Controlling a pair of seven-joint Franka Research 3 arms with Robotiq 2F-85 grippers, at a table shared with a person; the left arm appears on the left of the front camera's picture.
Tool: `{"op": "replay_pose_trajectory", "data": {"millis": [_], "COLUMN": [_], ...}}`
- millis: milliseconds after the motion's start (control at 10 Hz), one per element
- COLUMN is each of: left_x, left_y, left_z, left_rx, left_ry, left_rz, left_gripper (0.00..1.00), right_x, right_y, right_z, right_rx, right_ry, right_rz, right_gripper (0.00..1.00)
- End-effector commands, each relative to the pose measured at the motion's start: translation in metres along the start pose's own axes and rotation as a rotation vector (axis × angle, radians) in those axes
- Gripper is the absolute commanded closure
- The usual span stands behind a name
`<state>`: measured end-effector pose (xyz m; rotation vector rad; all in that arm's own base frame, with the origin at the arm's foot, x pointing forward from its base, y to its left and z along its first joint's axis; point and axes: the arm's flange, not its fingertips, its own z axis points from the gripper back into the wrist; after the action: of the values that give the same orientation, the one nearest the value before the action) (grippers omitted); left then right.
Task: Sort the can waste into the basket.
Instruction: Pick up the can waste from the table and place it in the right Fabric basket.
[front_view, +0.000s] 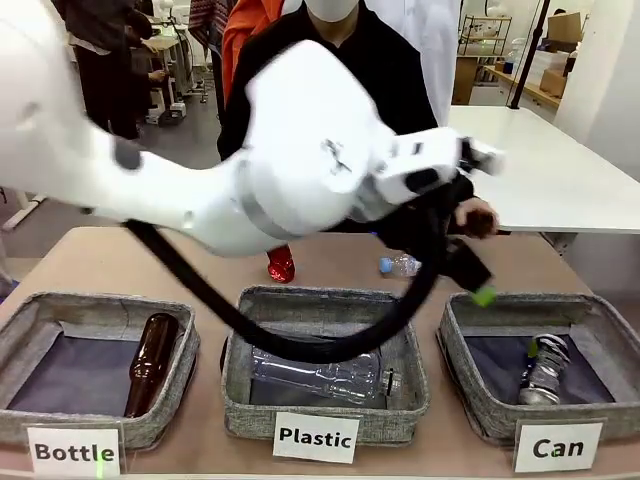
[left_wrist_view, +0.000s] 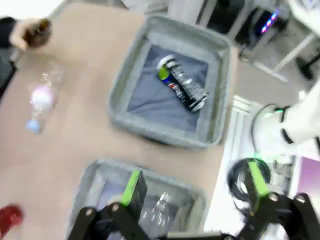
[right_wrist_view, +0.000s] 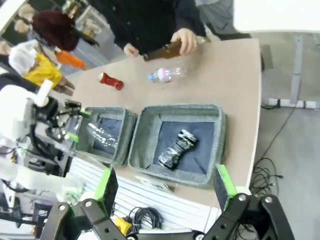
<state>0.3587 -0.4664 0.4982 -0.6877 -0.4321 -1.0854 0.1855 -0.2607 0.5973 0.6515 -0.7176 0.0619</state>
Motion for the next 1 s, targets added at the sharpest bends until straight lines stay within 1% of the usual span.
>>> {"op": "replay_pose_trajectory", "data": {"millis": [0, 100, 300, 400, 500, 600, 700, 800, 900], "left_x": [-0.071, -0.086, -0.119, -0.141, -0.174, -0.205, -0.246, -0.288, -0.334], "left_y": [0.014, 0.027, 0.064, 0.084, 0.112, 0.143, 0.167, 0.191, 0.21], "left_z": [0.139, 0.173, 0.249, 0.281, 0.319, 0.349, 0.374, 0.398, 0.423], "left_rx": [-0.003, 0.009, -0.007, -0.026, -0.078, -0.137, -0.196, -0.232, -0.349], "left_ry": [-0.067, -0.126, -0.177, -0.168, -0.138, -0.12, -0.167, -0.288, -0.408], "left_rz": [0.117, 0.153, 0.223, 0.265, 0.32, 0.386, 0.474, 0.565, 0.602], "left_gripper": [0.0, 0.0, 0.0, 0.0, 0.0, 0.0, 0.0, 0.0, 0.0], "right_x": [-0.001, -0.004, -0.008, -0.012, -0.019, -0.018, -0.021, -0.021, -0.021], "right_y": [0.034, 0.052, 0.084, 0.097, 0.11, 0.117, 0.124, 0.129, 0.13], "right_z": [-0.048, -0.075, -0.124, -0.146, -0.174, -0.192, -0.207, -0.219, -0.229], "right_rx": [0.043, 0.086, 0.151, 0.2, 0.212, 0.211, 0.21, 0.24, 0.285], "right_ry": [0.04, 0.082, 0.083, 0.065, 0.04, 0.025, 0.047, 0.047, 0.097], "right_rz": [0.075, 0.09, 0.079, 0.041, 0.002, -0.031, -0.09, -0.174, -0.244], "right_gripper": [0.0, 0.0, 0.0, 0.0, 0.0, 0.0, 0.0, 0.0, 0.0]}}
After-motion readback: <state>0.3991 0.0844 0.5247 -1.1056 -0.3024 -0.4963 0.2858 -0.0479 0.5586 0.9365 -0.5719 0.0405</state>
